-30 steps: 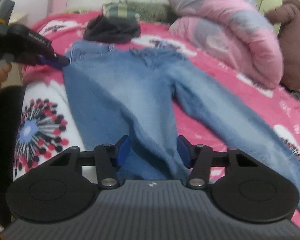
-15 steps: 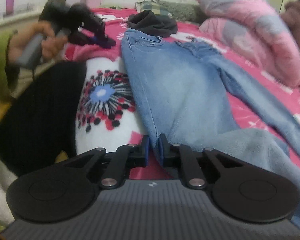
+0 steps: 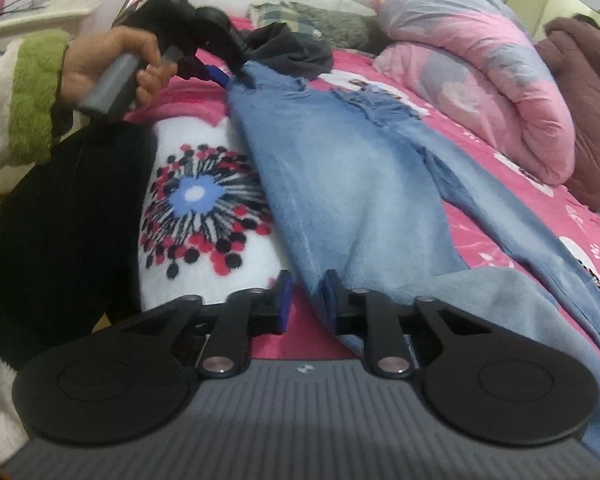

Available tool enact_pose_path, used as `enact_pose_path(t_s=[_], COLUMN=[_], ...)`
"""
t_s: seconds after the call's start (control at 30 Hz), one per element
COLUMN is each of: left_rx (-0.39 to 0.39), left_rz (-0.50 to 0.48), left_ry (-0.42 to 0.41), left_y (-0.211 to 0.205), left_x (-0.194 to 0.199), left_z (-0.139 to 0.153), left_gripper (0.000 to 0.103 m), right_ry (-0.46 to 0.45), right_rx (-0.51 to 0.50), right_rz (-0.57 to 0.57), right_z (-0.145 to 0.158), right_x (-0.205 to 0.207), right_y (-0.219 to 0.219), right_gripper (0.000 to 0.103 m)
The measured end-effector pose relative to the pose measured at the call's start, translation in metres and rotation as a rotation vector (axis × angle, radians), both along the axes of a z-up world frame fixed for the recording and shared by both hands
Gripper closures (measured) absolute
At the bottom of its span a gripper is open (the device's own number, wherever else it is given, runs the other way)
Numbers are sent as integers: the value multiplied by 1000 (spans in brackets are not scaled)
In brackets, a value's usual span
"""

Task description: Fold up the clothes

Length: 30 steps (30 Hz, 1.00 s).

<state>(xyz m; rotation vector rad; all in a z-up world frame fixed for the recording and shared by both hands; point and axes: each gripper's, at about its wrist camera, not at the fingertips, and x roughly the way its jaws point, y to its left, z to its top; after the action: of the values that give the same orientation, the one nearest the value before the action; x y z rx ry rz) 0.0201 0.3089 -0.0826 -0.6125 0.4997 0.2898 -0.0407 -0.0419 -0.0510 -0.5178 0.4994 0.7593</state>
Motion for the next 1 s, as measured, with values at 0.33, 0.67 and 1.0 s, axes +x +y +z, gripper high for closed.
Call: enact_pose_path(t_s=[0.33, 0.67, 1.0], left_rx=[3, 210, 327], left_rz=[15, -12, -428], left_ry=[11, -43, -57], left_y=[0, -41, -164], left_x=[-3, -43, -43], left_z=[-10, 33, 33], left_gripper=[85, 61, 52], right_ry=[52, 215, 270], right_rx=[132, 367, 796], right_rz=[-73, -261, -1077], right_z=[14, 6, -10], right_x=[-13, -30, -43], right_y=[-18, -80, -287], right_gripper=[97, 74, 67])
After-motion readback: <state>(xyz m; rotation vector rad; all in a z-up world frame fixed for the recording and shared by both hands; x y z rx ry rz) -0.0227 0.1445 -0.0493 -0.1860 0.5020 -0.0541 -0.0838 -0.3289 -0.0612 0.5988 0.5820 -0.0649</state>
